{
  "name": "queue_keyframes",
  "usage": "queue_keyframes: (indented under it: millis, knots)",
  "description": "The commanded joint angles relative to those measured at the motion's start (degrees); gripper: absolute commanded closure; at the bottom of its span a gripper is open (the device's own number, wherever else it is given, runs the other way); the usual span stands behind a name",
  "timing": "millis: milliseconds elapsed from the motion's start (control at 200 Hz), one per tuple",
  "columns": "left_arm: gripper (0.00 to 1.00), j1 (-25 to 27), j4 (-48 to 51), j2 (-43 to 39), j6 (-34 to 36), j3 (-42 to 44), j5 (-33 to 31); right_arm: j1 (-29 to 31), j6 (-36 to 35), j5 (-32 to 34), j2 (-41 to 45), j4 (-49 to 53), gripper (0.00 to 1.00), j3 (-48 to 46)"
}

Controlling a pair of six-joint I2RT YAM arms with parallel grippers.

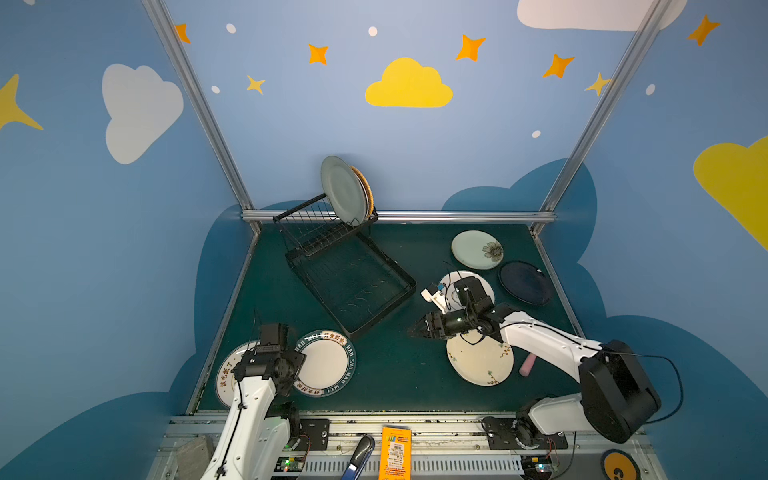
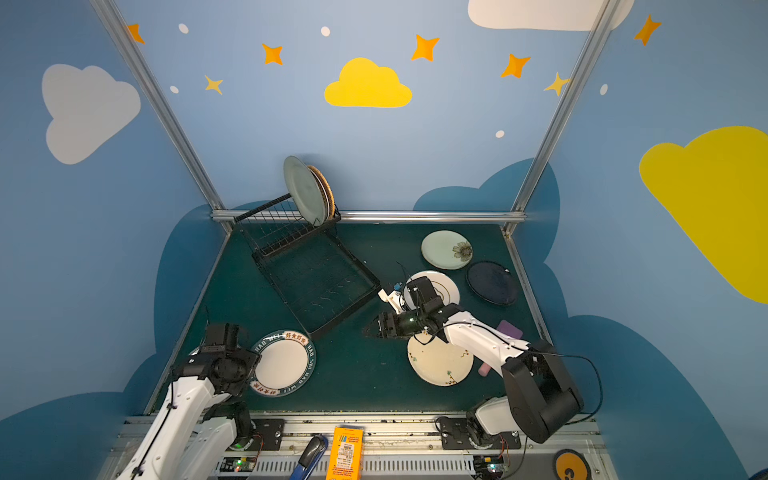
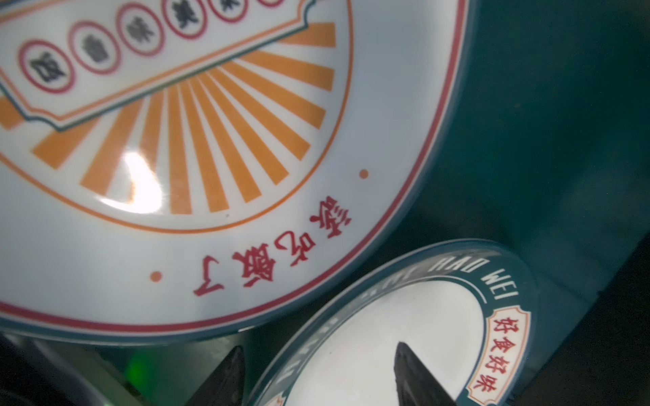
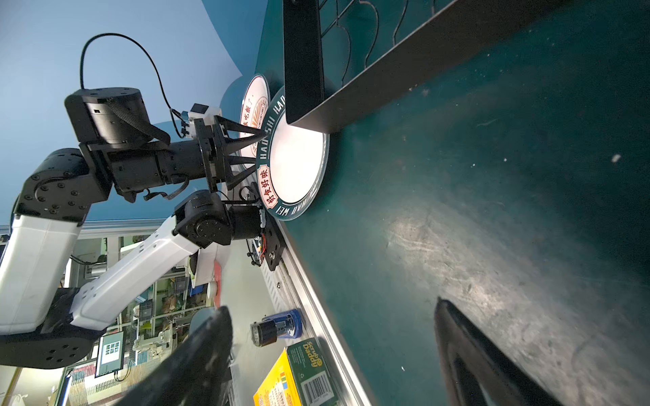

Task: Load the plates into the dish rack
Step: 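Close the left gripper on the green-rimmed white plate's rim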

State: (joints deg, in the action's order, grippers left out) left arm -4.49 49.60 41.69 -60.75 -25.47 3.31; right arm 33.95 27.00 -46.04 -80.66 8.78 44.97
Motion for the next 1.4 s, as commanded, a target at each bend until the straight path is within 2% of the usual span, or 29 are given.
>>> queue_keyframes:
  millis: [0,230,385,651,846,1397]
  knots:
    - [0.4,-0.1,-4.2,-1.1,-1.3,-0.1,3.5,-0.2,-0.1,-0.8,-0.3,-0.2,0.12,0.6]
    - [0.44,-0.3,-6.6,-1.8,-2.1,1.8,4.6,-0.2,-0.2,-0.8,-0.3,-0.1,0.12,0.9]
    - [0.36,-0.3,-8.2,-1.2,-2.0,3.3,4.8,-0.2,-0.3,-0.8,-0.5,0.0,0.12,0.9]
    - [0.37,-0.3,-8.9,-1.3,-2.0,5.8,4.3,-0.3,-0.3,-0.8,-0.6,0.2,0.12,1.2]
    - [0.32,-0.4,-10.7,-3.1,-2.9,8.5,4.9,-0.3,-0.2,-1.2,-1.0,0.1,0.12,1.5]
    - [0.48,-0.4,-12.3,-11.5,-5.2,10.7,7.6,-0.2,0.0,-2.0,-1.7,1.0,0.12,3.0]
